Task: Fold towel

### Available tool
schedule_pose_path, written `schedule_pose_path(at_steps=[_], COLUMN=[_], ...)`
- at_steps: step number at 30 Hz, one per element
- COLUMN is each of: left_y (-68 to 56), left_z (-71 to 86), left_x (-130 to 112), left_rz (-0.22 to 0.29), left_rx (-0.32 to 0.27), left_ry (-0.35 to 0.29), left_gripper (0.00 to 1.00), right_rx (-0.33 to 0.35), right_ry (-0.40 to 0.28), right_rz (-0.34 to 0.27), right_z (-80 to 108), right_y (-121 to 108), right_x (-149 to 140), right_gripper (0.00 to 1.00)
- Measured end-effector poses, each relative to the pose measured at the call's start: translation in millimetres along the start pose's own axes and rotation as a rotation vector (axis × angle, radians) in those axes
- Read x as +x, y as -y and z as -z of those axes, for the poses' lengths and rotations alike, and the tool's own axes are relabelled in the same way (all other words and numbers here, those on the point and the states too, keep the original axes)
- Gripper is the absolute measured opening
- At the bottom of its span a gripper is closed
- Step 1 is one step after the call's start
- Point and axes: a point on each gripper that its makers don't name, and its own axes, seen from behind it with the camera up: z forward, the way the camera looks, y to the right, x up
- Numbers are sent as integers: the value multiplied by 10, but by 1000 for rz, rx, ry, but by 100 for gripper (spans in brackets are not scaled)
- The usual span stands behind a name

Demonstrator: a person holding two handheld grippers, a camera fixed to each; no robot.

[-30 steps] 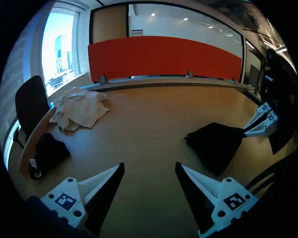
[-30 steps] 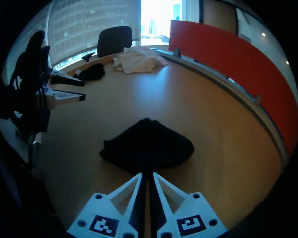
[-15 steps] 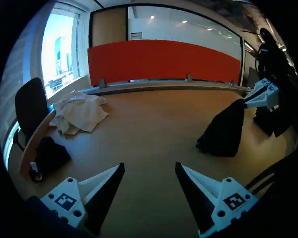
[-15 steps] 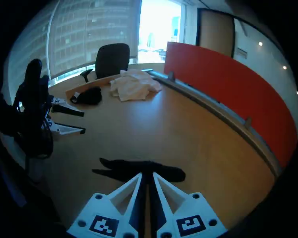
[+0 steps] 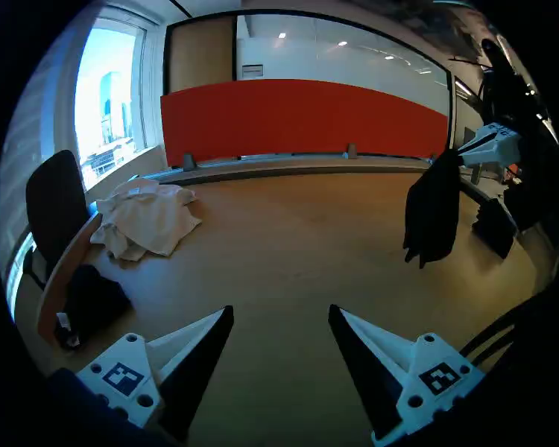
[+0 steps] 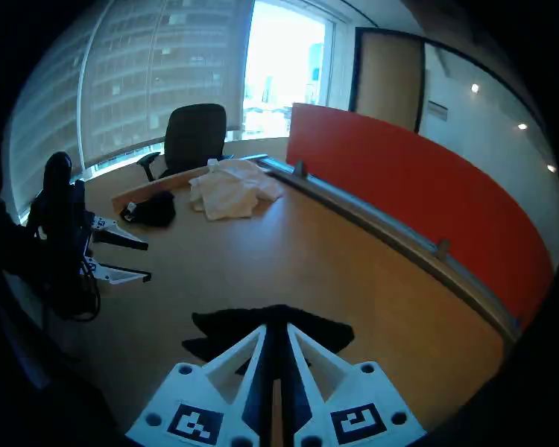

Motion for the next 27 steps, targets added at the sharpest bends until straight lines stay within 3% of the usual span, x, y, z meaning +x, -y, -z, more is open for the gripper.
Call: schedule_pose_path(at_steps=[18, 27], left_y=[39, 115], left_z=[-27, -7], left_x=[32, 17], left_rz=[11, 42], left_rx=[24, 71], left_ry=[-7, -10], left_gripper=[94, 94], right_rx=[-18, -28], right_ry=[-1, -9], right_rz=[-18, -26], right_z=[83, 135], right_y=[-187, -259], right_x=[-1, 8], right_gripper=[7, 7])
